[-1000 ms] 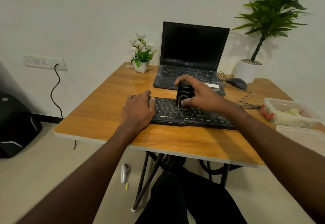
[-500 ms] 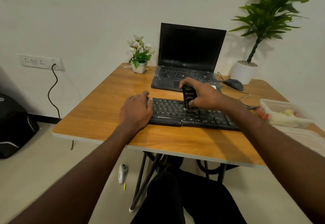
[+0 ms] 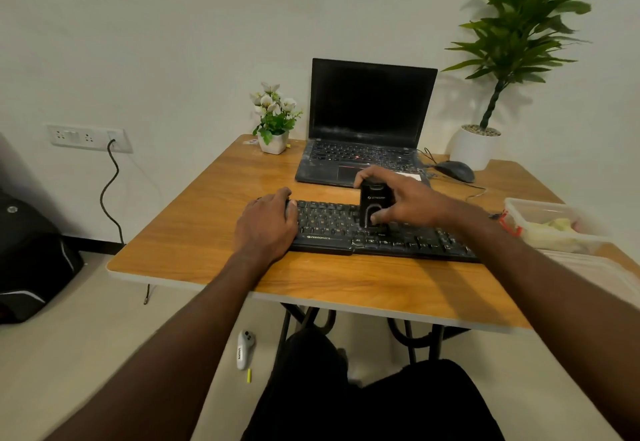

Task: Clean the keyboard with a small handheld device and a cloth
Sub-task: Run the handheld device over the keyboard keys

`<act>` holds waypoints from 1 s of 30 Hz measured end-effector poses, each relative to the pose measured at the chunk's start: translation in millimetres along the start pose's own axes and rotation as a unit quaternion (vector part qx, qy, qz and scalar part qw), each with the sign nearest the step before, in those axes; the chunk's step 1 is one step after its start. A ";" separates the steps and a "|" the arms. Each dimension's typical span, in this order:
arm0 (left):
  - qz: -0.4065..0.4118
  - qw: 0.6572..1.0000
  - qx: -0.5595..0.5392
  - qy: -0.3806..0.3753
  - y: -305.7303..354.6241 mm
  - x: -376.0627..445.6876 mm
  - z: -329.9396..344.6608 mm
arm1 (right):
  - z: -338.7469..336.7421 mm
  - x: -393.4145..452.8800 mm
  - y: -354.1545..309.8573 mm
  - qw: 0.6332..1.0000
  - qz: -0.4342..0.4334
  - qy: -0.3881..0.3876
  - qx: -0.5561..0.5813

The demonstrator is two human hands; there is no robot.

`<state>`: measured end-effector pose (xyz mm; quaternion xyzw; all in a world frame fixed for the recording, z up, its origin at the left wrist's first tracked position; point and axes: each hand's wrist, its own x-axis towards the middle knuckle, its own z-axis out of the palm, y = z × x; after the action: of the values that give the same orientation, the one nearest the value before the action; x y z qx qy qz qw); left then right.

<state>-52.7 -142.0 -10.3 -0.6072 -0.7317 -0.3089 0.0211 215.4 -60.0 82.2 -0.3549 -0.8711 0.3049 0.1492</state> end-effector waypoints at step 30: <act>-0.005 1.000 0.014 0.003 3.2 -0.6 0.0 | -5.0 -14.9 13.5 0.998 0.015 0.048 -0.029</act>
<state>-49.6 -142.3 -9.2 -0.6021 -0.7391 -0.3004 0.0300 235.4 -60.8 76.8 -0.3864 -0.8659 0.2644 0.1760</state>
